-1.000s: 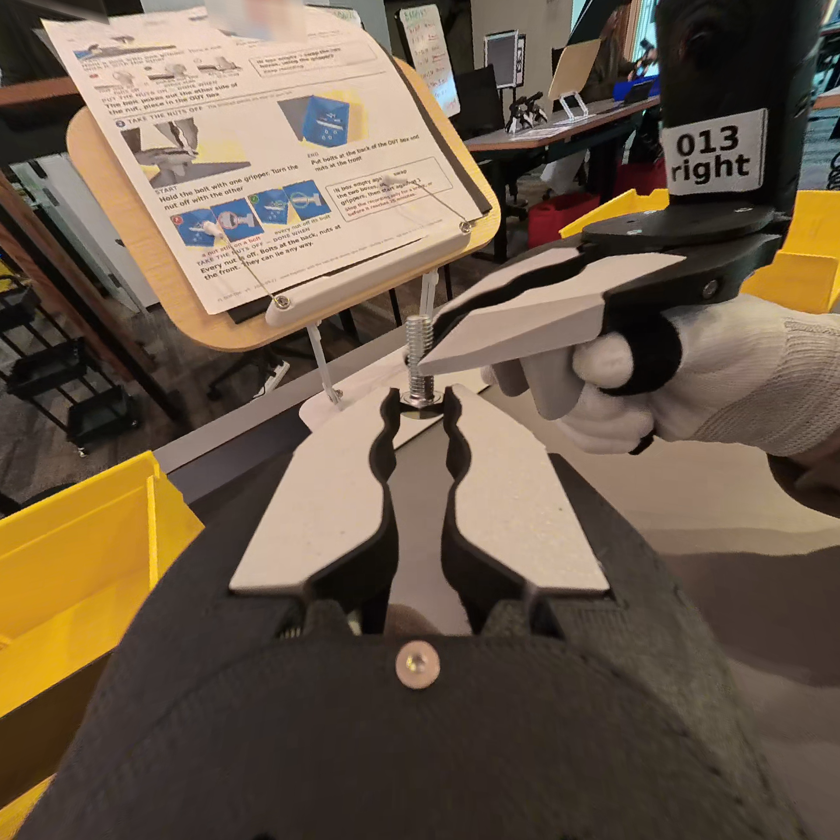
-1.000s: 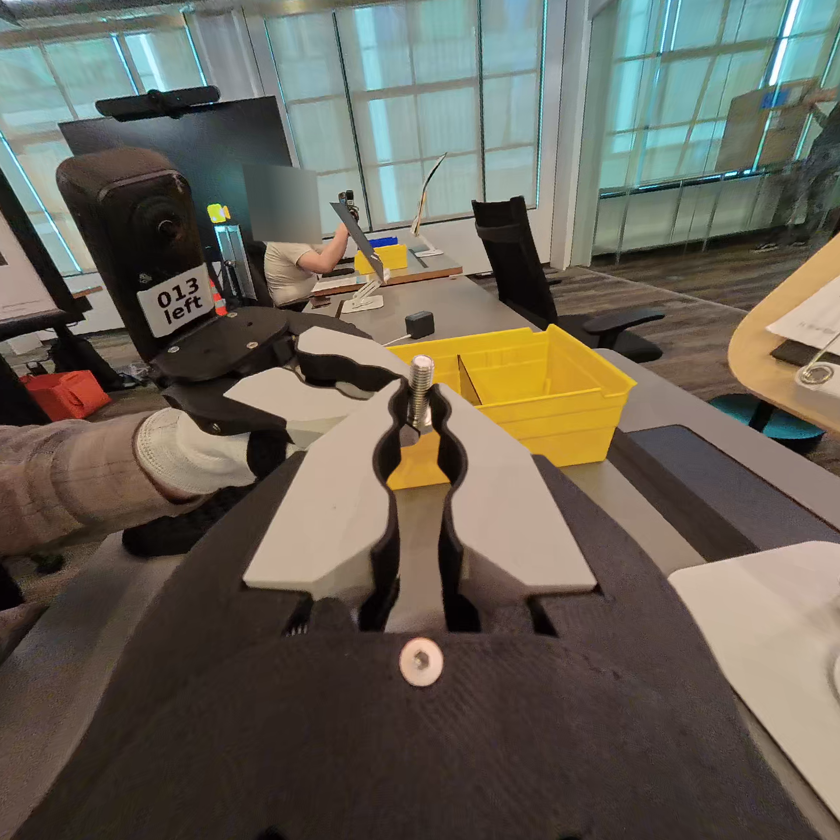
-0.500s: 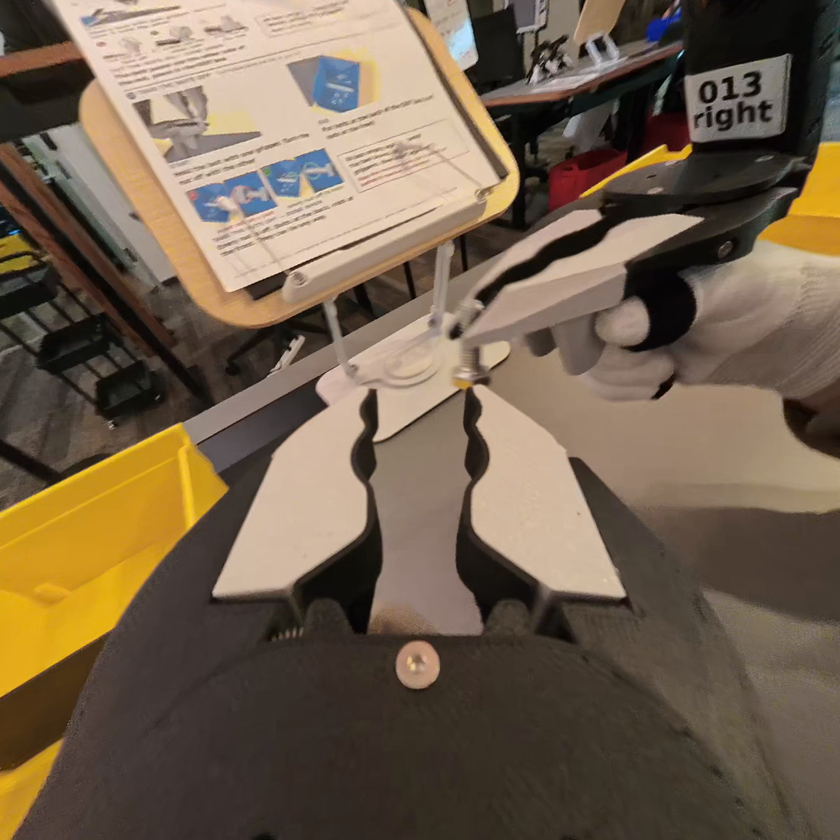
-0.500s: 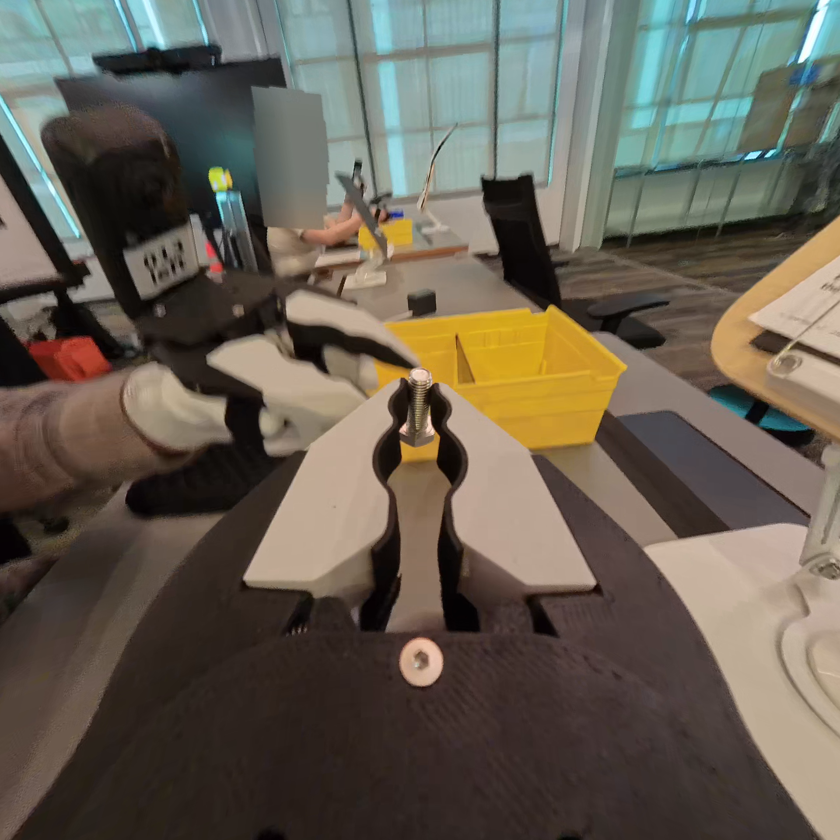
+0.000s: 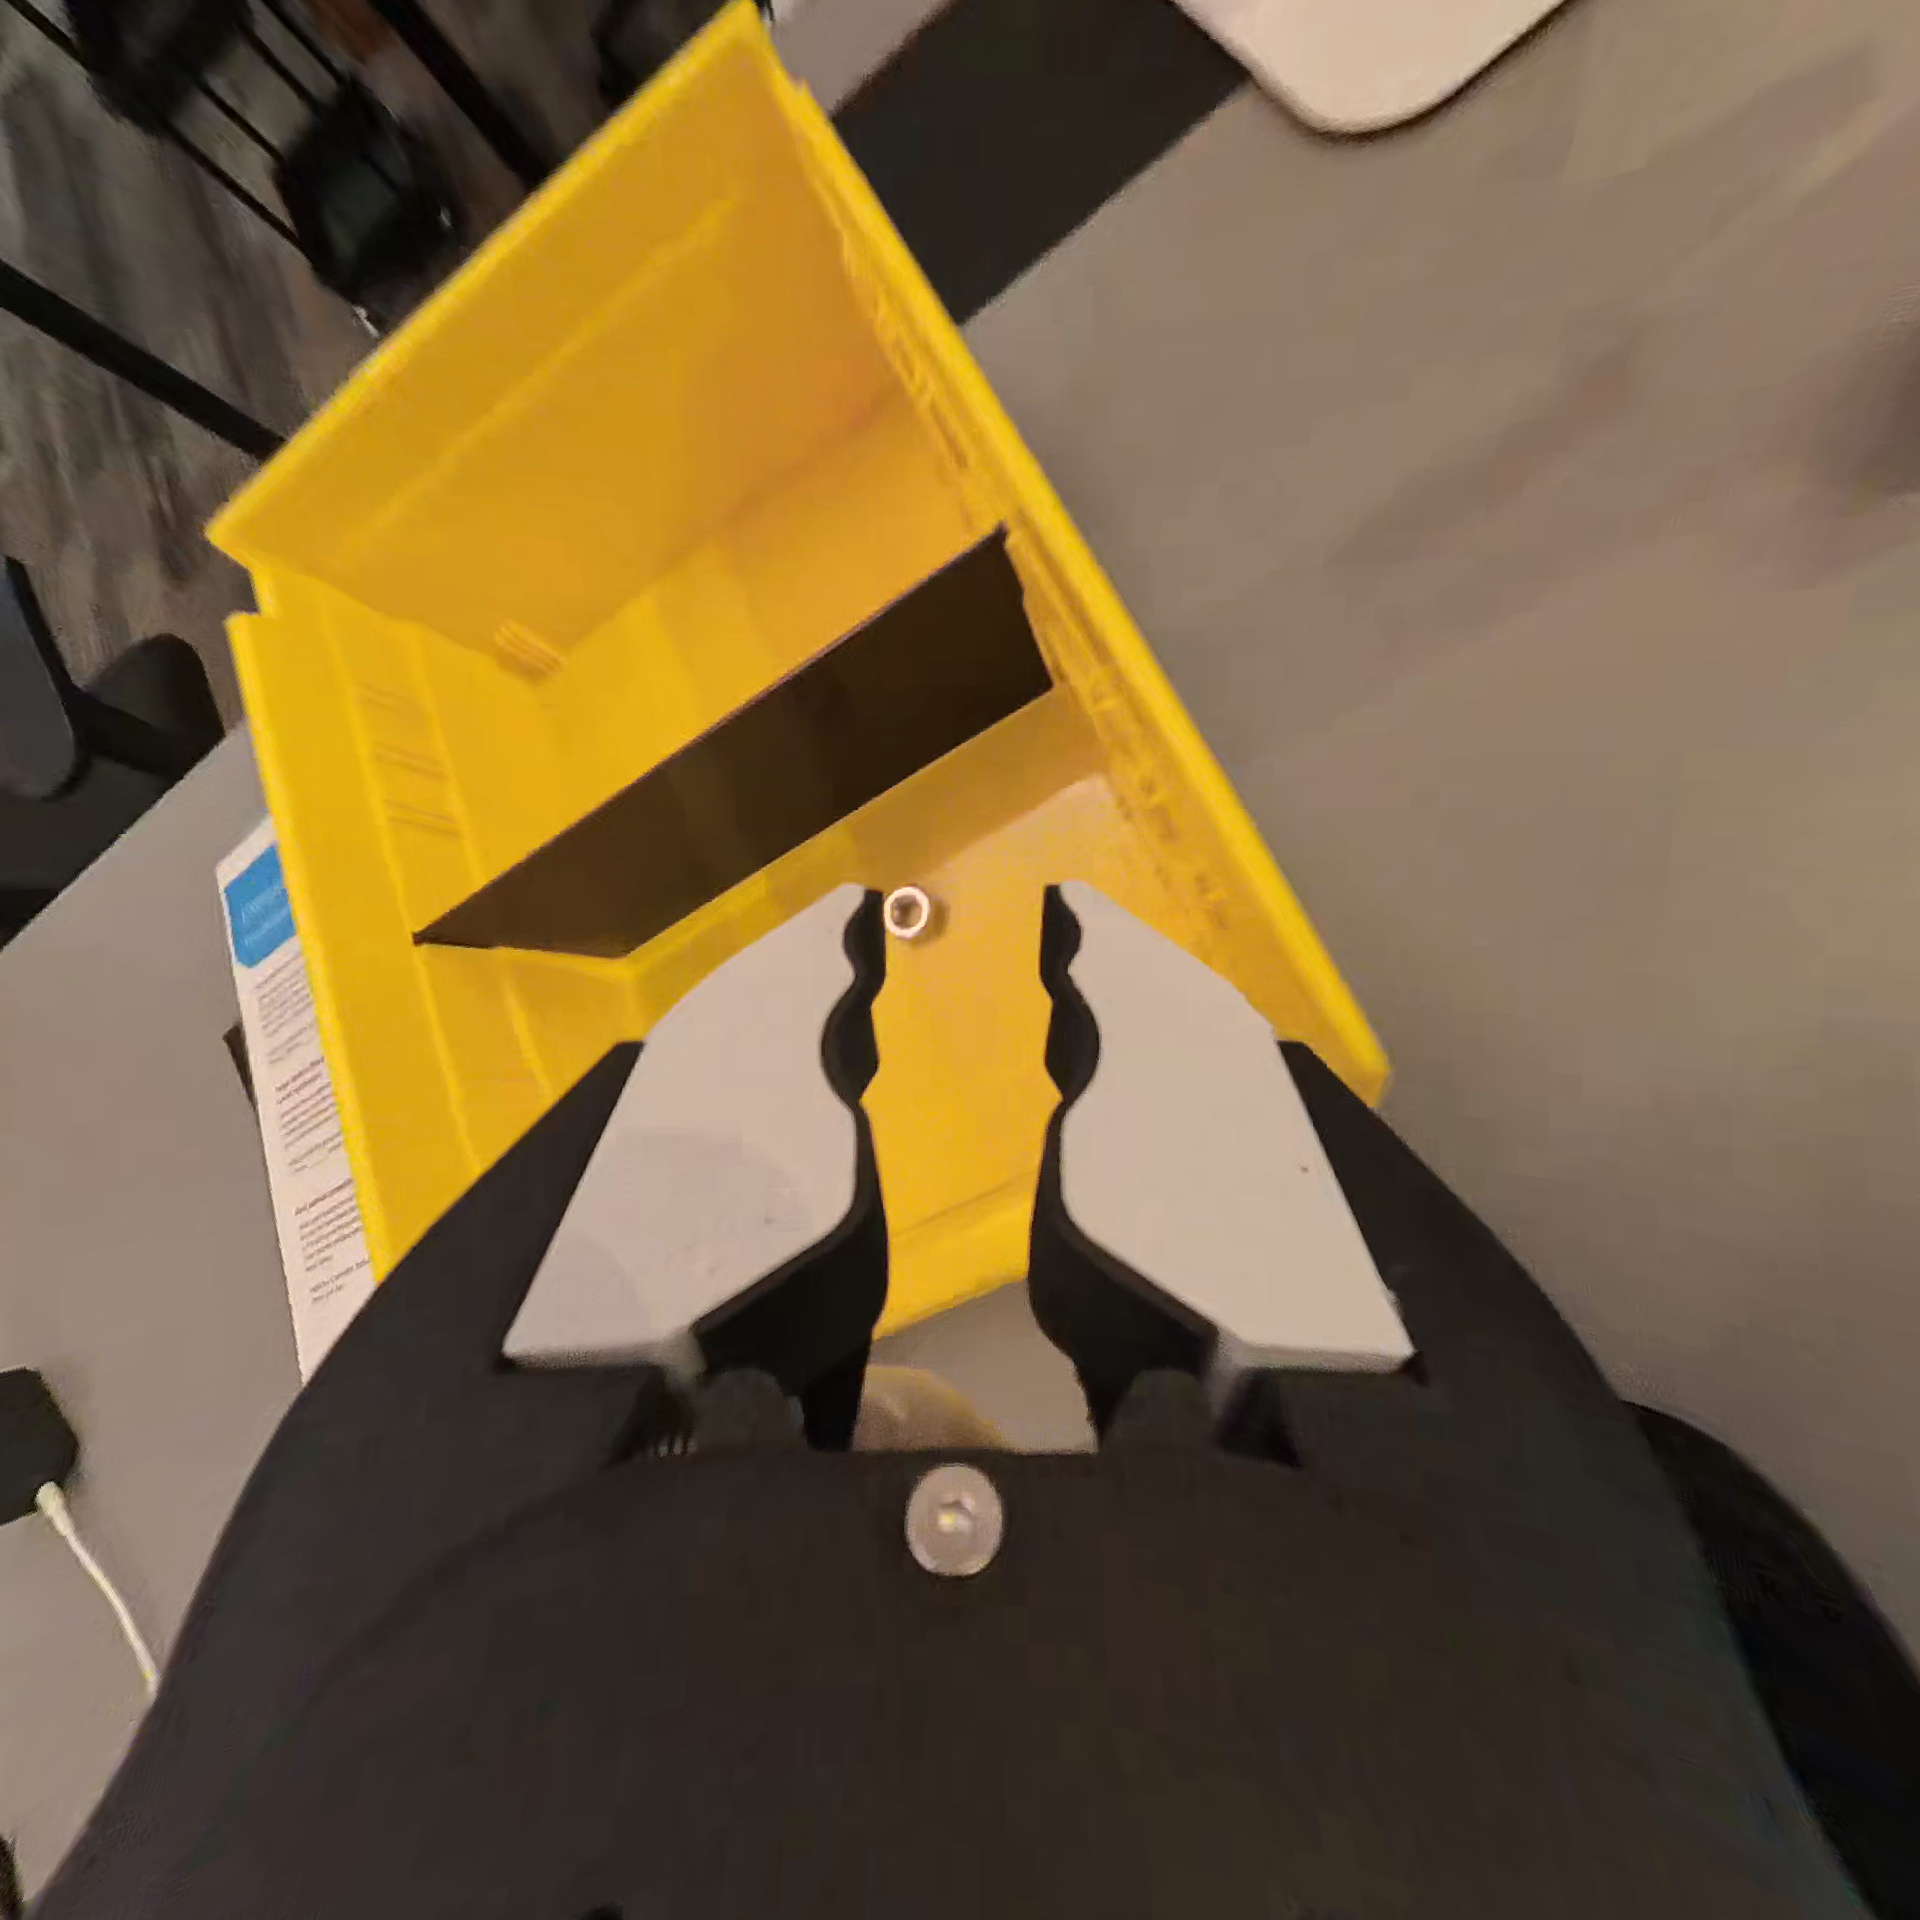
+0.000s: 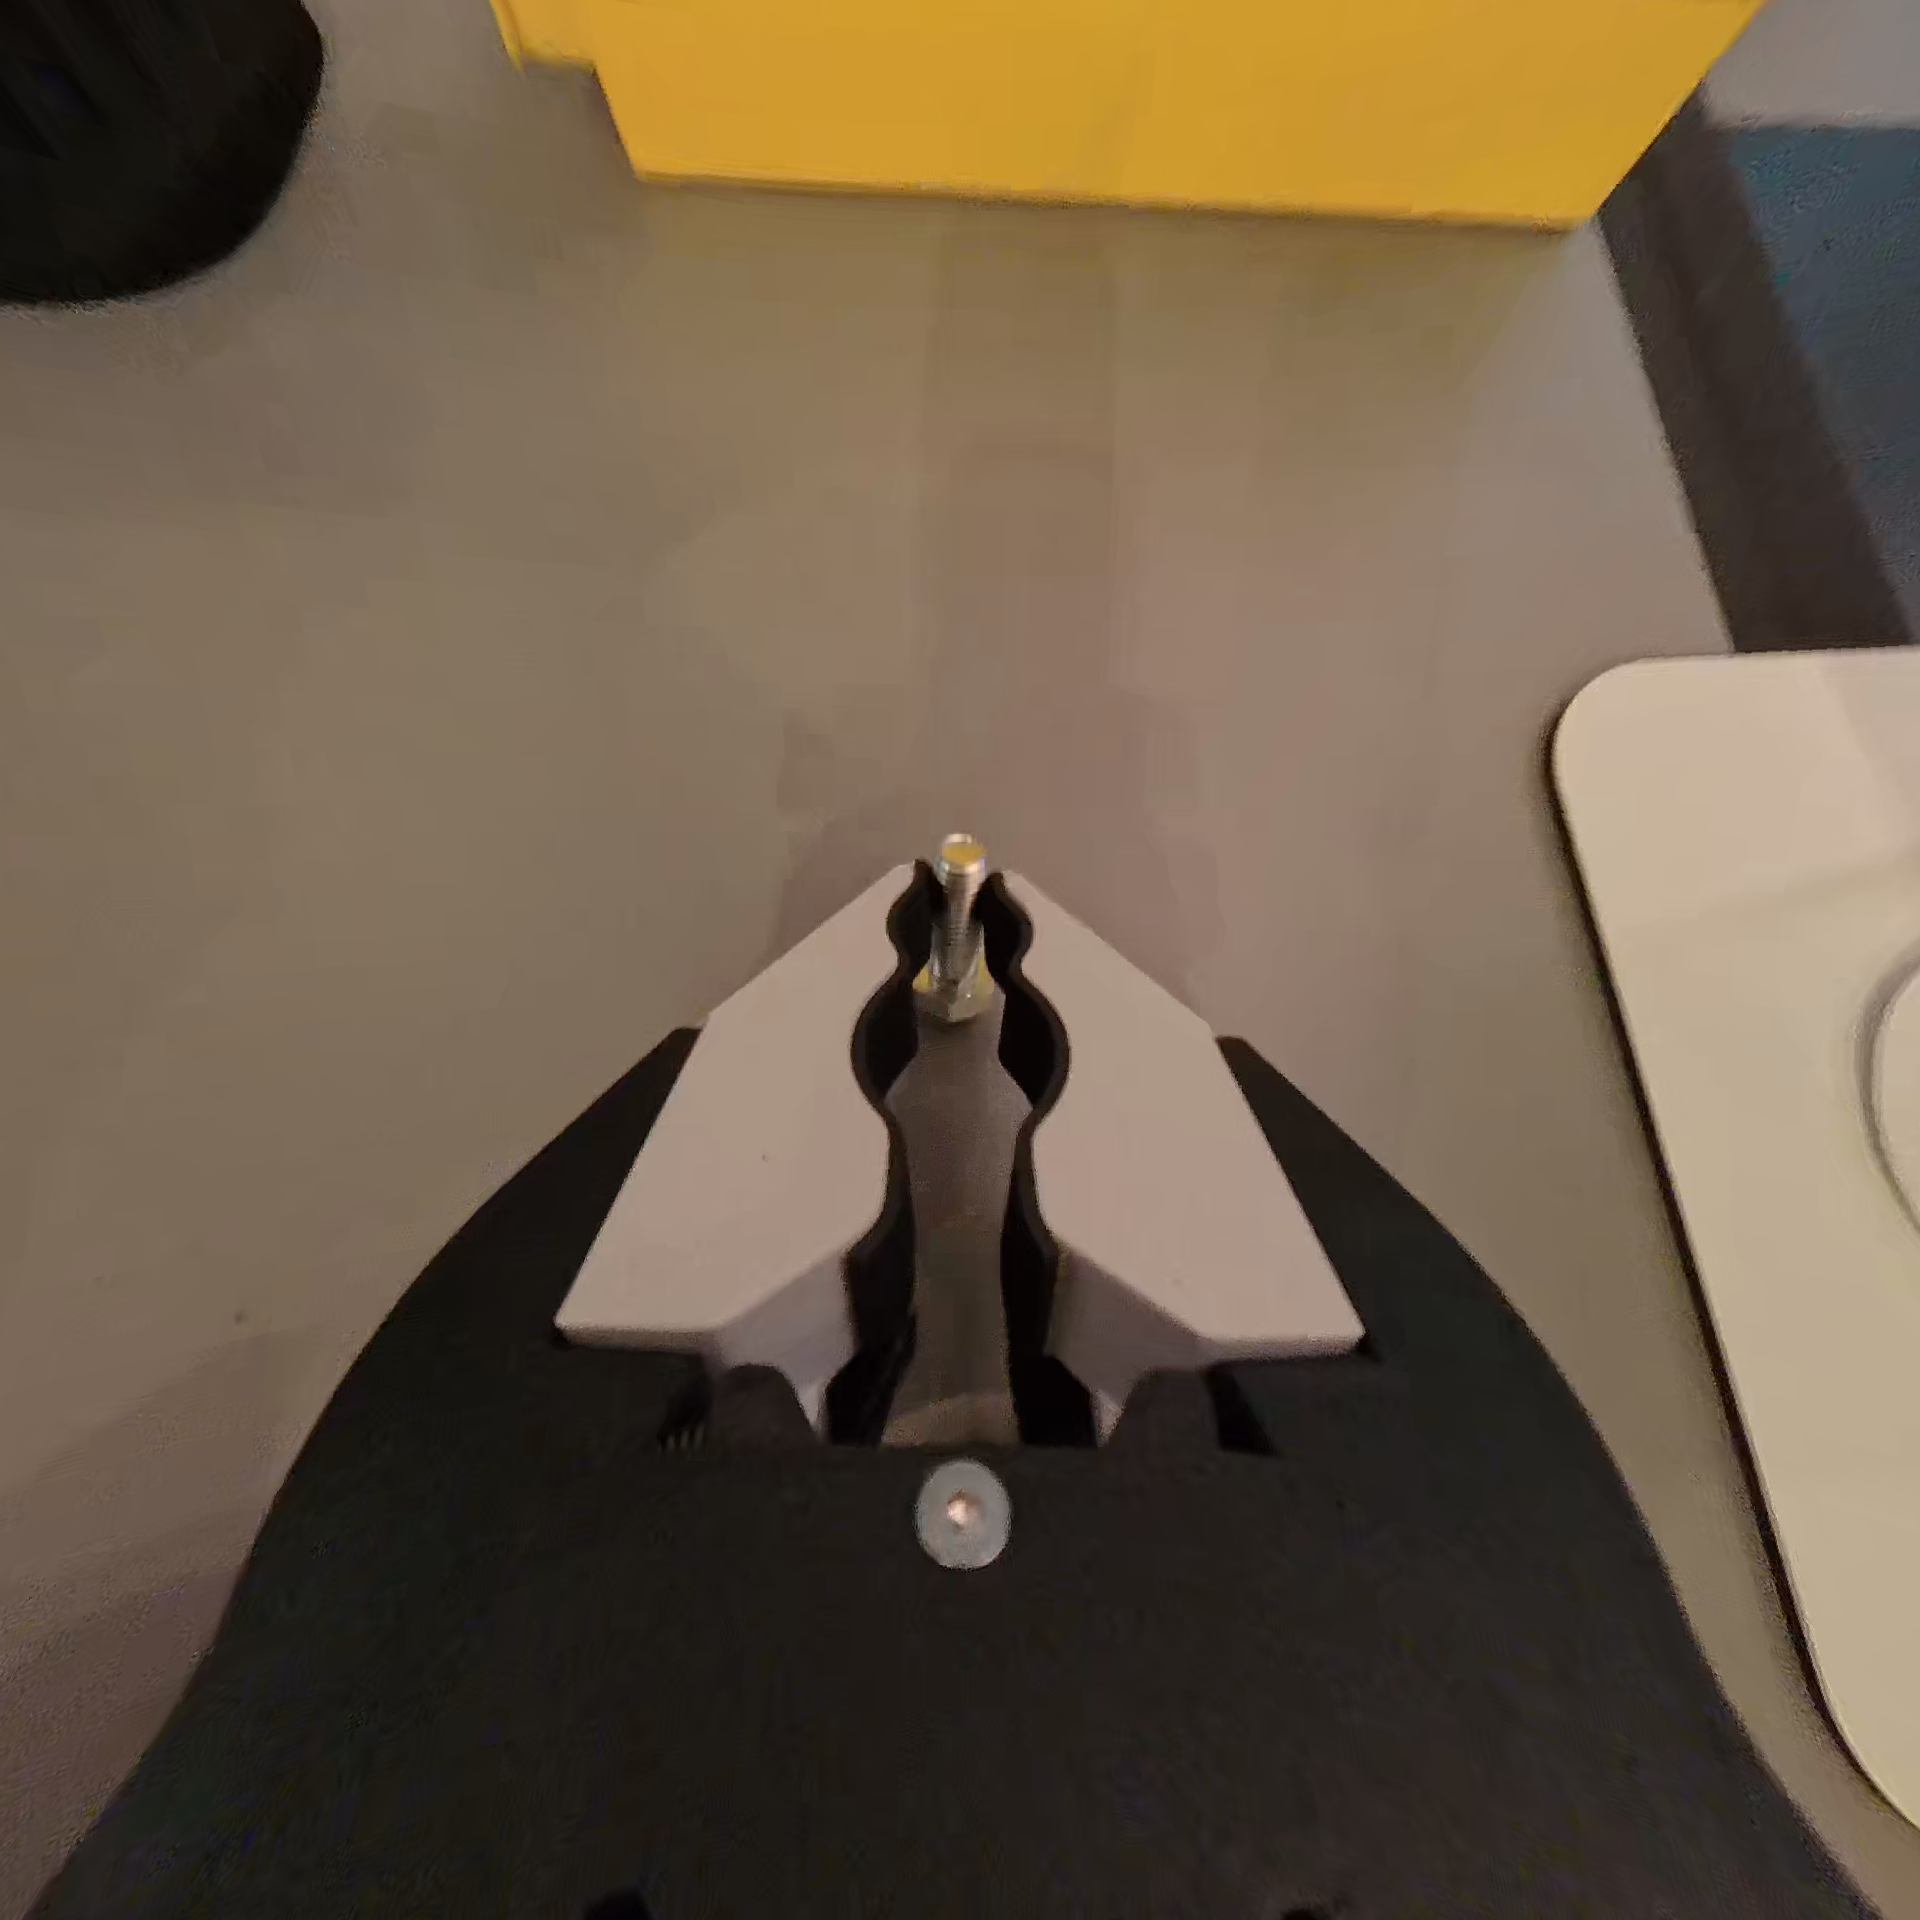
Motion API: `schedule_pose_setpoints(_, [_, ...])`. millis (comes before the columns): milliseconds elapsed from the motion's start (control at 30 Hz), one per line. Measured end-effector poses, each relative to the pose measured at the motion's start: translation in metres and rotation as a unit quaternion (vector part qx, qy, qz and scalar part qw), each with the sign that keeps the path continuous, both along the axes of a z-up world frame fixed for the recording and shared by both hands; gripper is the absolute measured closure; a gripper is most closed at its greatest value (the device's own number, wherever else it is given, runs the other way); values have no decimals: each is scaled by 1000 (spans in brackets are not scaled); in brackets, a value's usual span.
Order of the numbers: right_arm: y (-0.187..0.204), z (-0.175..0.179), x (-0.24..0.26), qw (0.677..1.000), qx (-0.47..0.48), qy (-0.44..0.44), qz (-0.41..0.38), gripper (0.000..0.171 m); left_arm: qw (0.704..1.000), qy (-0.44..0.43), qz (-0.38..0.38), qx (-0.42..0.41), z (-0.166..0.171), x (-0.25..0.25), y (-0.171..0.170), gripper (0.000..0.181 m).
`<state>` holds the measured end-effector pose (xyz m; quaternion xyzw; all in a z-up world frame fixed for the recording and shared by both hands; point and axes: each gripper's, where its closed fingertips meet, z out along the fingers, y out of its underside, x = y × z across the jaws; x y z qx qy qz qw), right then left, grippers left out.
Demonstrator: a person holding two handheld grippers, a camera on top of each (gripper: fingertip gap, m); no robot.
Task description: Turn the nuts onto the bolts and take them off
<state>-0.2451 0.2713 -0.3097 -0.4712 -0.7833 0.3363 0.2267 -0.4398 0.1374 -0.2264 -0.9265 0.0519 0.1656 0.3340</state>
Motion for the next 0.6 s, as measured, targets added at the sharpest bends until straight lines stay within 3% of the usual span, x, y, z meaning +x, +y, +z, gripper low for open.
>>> schedule_pose_setpoints(167, [5,1,9,1000,-4,-3,6,164,998,-19,-7,-60,-33,-21,8,152])
schedule_pose_setpoints(367, [14,-8,24,999,16,-35,13,161,994,-31,-12,-104,-50,-37,14,146])
schedule_pose_setpoints(433, [16,-11,27,999,18,-44,11,150,992,-32,-19,-119,-55,-39,15,145])
schedule_pose_setpoints(600, [19,3,27,1000,12,-20,6,144,986,-44,-41,-156,-67,-40,18,144])
